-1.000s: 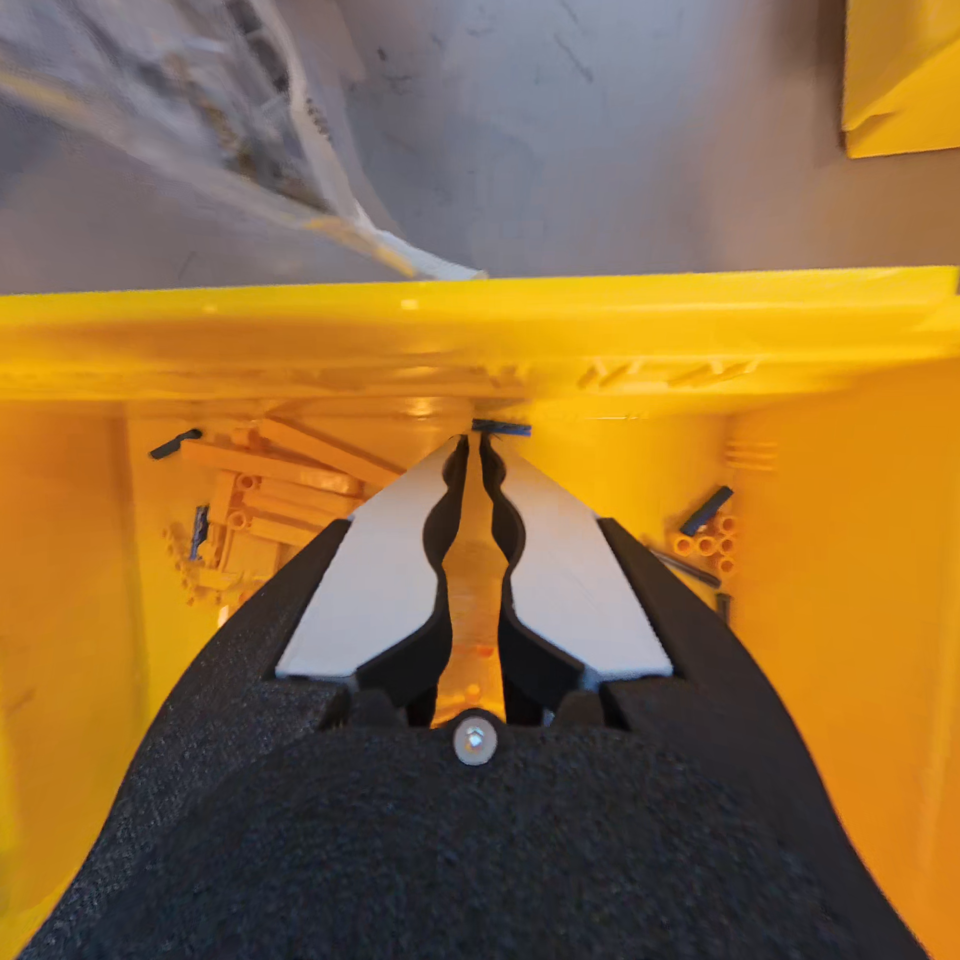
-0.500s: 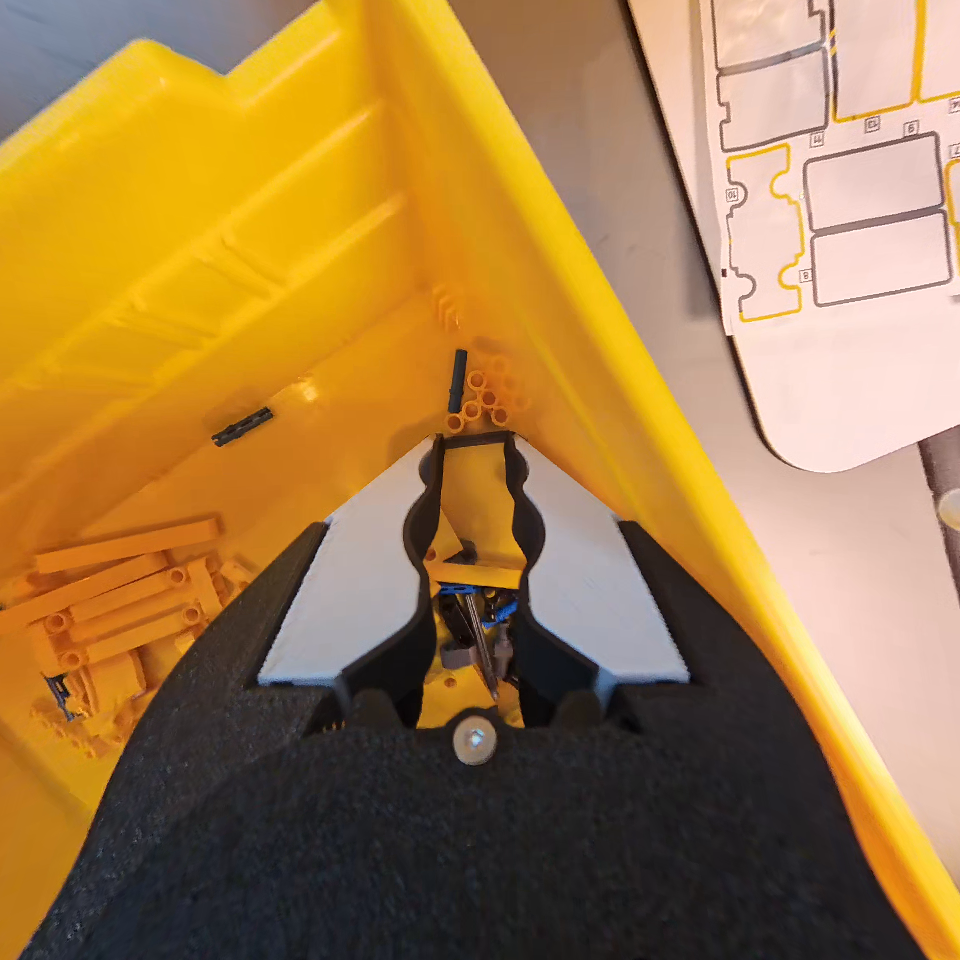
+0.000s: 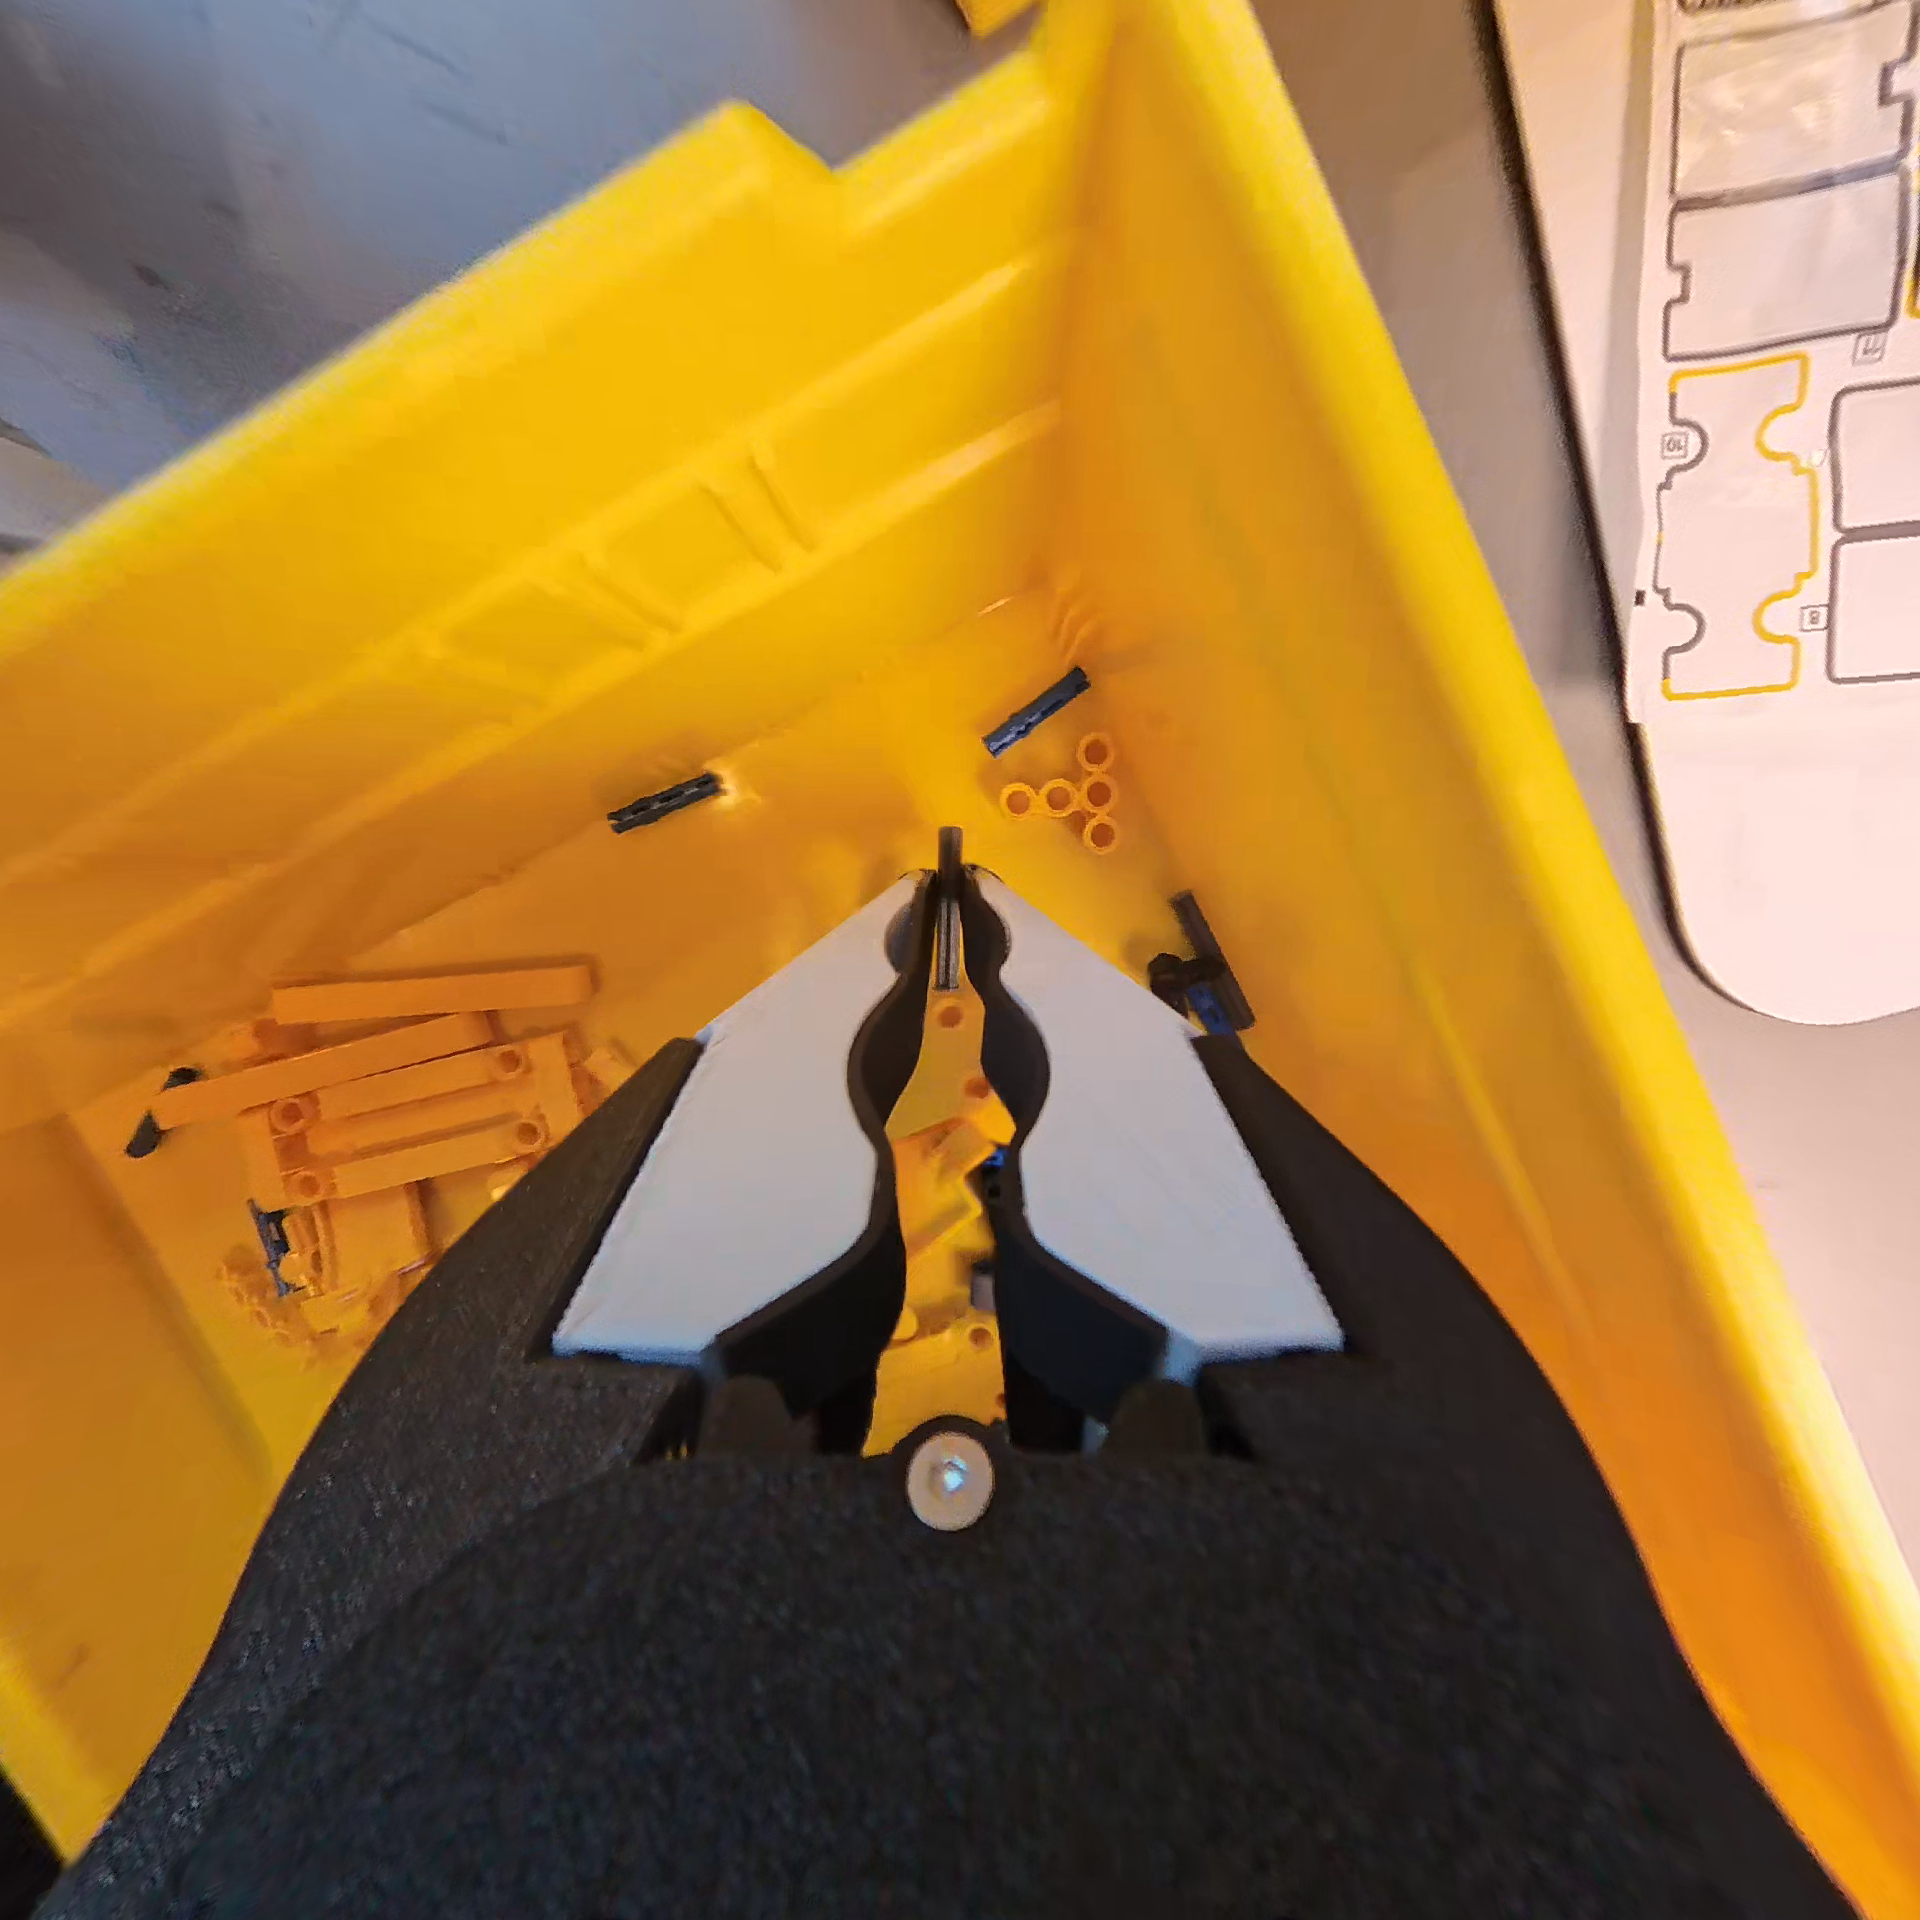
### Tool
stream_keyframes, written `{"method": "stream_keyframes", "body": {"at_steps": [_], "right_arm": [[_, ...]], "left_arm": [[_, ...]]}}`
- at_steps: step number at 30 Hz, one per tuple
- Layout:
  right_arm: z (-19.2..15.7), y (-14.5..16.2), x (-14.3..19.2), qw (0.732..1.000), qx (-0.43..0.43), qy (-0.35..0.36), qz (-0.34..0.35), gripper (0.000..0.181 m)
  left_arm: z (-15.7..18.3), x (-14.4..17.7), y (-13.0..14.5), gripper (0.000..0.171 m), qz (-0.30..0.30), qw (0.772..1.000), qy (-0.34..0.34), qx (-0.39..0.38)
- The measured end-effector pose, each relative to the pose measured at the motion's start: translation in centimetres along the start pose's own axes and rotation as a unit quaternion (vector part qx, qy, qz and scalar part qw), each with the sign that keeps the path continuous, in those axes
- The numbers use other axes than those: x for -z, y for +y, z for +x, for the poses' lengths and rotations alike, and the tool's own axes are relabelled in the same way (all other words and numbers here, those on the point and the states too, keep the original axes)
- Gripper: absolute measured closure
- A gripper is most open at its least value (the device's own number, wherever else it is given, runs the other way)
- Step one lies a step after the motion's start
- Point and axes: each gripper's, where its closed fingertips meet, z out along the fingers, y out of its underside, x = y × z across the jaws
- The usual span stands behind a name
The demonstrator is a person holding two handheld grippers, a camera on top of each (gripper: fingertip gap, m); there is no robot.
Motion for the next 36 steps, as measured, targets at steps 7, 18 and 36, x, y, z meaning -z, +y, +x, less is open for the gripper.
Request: {"method": "stream_keyframes", "body": {"at_steps": [7,18,36], "right_arm": [[-7.4,-10.1,11.5,0.96,0.102,-0.064,0.254,0.178],[-15.8,-12.0,11.5,0.907,0.211,-0.157,0.328,0.177],[-13.8,-11.5,15.4,0.896,0.173,-0.143,0.384,0.168]], "left_arm": [[0.3,0.0,-0.3,0.171,0.01,1.0,0.007,-0.002],[1.9,0.7,-2.6,0.171,0.065,0.997,0.039,-0.014],[1.9,1.3,-3.6,0.171,0.084,0.996,0.034,-0.015]]}}
